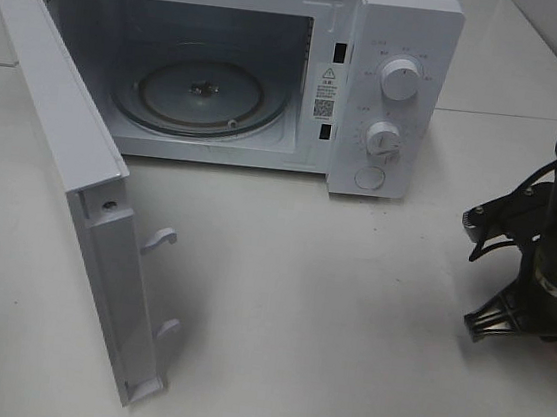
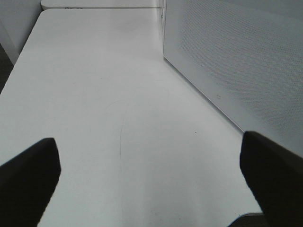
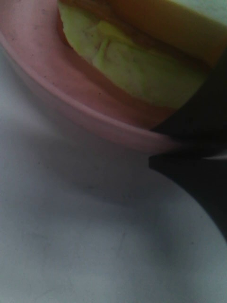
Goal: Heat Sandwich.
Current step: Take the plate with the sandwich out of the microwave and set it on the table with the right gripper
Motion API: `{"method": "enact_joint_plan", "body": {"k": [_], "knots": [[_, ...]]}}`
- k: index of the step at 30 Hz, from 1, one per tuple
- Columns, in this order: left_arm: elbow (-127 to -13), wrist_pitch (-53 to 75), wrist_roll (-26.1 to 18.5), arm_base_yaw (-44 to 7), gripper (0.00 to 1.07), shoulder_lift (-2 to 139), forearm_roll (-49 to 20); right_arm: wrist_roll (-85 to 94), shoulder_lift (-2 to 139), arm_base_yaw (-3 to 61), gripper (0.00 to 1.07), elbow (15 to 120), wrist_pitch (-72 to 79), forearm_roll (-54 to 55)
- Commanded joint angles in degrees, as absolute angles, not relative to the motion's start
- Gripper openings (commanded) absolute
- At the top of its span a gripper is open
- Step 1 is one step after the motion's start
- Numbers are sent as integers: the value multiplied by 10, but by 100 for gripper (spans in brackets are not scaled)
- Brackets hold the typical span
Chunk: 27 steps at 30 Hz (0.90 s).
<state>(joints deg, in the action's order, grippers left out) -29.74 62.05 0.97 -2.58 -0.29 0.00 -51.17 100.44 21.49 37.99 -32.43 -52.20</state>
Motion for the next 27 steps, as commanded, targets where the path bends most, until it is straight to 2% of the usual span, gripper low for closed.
{"method": "enact_joint_plan", "body": {"k": [1,18,27], "knots": [[-296,613,11,-28,98,-13,-3,-539,1025,213,5,383,-323,-552],[-296,613,11,-28,98,-13,-3,-545,1051,213,9,383,-299,-555],[-296,613,11,-28,98,-13,-3,-545,1034,213,21,383,-300,-551]]}}
